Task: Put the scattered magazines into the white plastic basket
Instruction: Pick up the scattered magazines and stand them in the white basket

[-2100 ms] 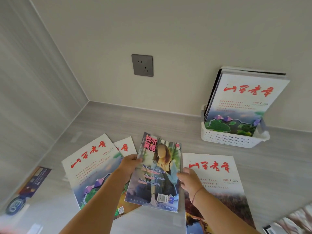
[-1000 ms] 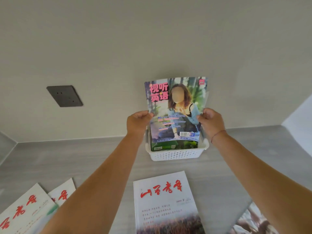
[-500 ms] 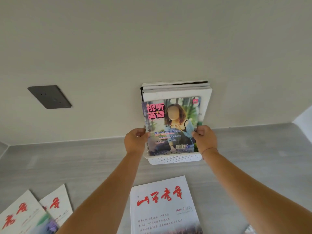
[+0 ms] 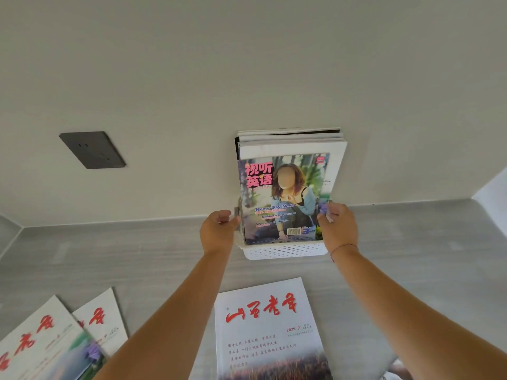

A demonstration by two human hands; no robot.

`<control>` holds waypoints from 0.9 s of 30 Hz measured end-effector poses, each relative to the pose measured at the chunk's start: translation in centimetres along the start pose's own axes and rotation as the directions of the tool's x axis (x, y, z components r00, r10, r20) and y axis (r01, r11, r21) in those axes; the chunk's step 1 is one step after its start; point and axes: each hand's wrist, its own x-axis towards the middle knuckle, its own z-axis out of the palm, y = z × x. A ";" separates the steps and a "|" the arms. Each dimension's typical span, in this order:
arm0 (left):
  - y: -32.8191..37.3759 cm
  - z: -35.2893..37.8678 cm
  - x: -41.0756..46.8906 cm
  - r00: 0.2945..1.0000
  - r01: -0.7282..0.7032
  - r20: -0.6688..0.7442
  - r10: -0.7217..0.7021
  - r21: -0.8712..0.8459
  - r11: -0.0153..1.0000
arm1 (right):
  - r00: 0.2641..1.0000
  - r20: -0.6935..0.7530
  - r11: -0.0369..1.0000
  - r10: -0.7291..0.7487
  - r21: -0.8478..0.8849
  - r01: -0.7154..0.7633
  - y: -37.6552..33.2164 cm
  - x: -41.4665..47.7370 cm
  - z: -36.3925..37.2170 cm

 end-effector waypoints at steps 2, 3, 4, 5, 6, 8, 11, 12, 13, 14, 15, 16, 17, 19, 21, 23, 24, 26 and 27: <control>-1.3 -1.0 -1.4 0.999 0.033 -0.015 -0.033 -0.014 0.999 | 1.000 0.009 1.000 -0.021 0.000 0.021 0.5 -1.4 -0.8; -2.2 -1.4 -2.2 0.999 0.052 -0.015 -0.052 -0.016 0.999 | 0.999 0.025 1.000 -0.023 -0.003 0.023 1.0 -2.4 -1.2; -3.2 -1.9 -3.2 0.997 0.075 -0.011 -0.075 -0.013 0.997 | 0.999 0.046 1.000 -0.021 -0.013 0.022 1.7 -3.4 -1.5; -4.4 -2.4 -4.2 0.995 0.102 -0.003 -0.102 -0.009 0.995 | 0.997 0.072 0.999 -0.016 -0.029 0.018 2.5 -4.7 -1.8; -5.6 -2.9 -5.2 0.991 0.131 0.007 -0.131 -0.011 0.991 | 0.995 0.096 0.999 -0.005 -0.043 0.009 3.3 -6.1 -2.1; -7.9 -3.8 -7.3 0.979 0.204 0.024 -0.203 -0.018 0.979 | 0.991 0.130 0.997 0.044 -0.063 -0.036 5.2 -9.1 -2.6; -10.6 -5.1 -10.2 0.956 0.291 0.033 -0.290 -0.012 0.957 | 0.965 0.203 0.984 0.165 -0.106 -0.145 7.8 -13.3 -3.3; -11.3 -5.4 -11.0 0.948 0.317 0.039 -0.316 -0.022 0.948 | 0.949 0.234 0.974 0.212 -0.126 -0.187 8.4 -14.4 -3.4; -11.8 -5.8 -11.8 0.939 0.342 0.044 -0.340 -0.024 0.940 | 0.932 0.257 0.963 0.255 -0.149 -0.223 8.9 -15.5 -3.6; -12.3 -6.1 -12.5 0.931 0.363 0.049 -0.362 -0.019 0.932 | 0.918 0.270 0.953 0.289 -0.171 -0.250 9.3 -16.4 -3.7; -12.7 -6.4 -13.2 0.922 0.384 0.055 -0.383 -0.016 0.923 | 0.909 0.277 0.946 0.310 -0.188 -0.266 9.5 -17.2 -3.8; -13.2 -6.6 -13.8 0.914 0.403 0.061 -0.402 -0.014 0.915 | 0.904 0.279 0.941 0.323 -0.201 -0.274 9.7 -17.9 -3.9; -13.5 -6.8 -14.4 0.906 0.419 0.065 -0.418 -0.010 0.908 | 0.900 0.279 0.936 0.333 -0.212 -0.281 9.7 -18.6 -4.0; -13.9 -7.0 -15.6 0.897 0.438 0.072 -0.437 -0.008 0.899 | 0.890 0.282 0.928 0.357 -0.218 -0.303 9.6 -19.5 -4.1; -14.3 -7.1 -16.5 0.888 0.456 0.082 -0.452 -0.027 0.890 | 0.874 0.290 0.916 0.390 -0.221 -0.336 9.4 -20.0 -4.1; -14.3 -7.3 -16.9 0.888 0.453 0.097 -0.450 -0.011 0.892 | 0.863 0.304 0.910 0.404 -0.230 -0.345 9.2 -20.2 -4.0; -14.2 -7.3 -16.9 0.883 0.458 0.116 -0.454 -0.004 0.889 | 0.858 0.321 0.912 0.401 -0.234 -0.338 9.1 -20.2 -4.0; -13.7 -7.4 -16.8 0.848 0.518 0.158 -0.506 -0.044 0.854 | 0.839 0.364 0.911 0.405 -0.239 -0.336 8.9 -20.0 -4.1; -13.3 -7.6 -16.7 0.821 0.562 0.167 -0.545 -0.071 0.824 | 0.823 0.389 0.907 0.415 -0.245 -0.342 8.9 -19.8 -4.1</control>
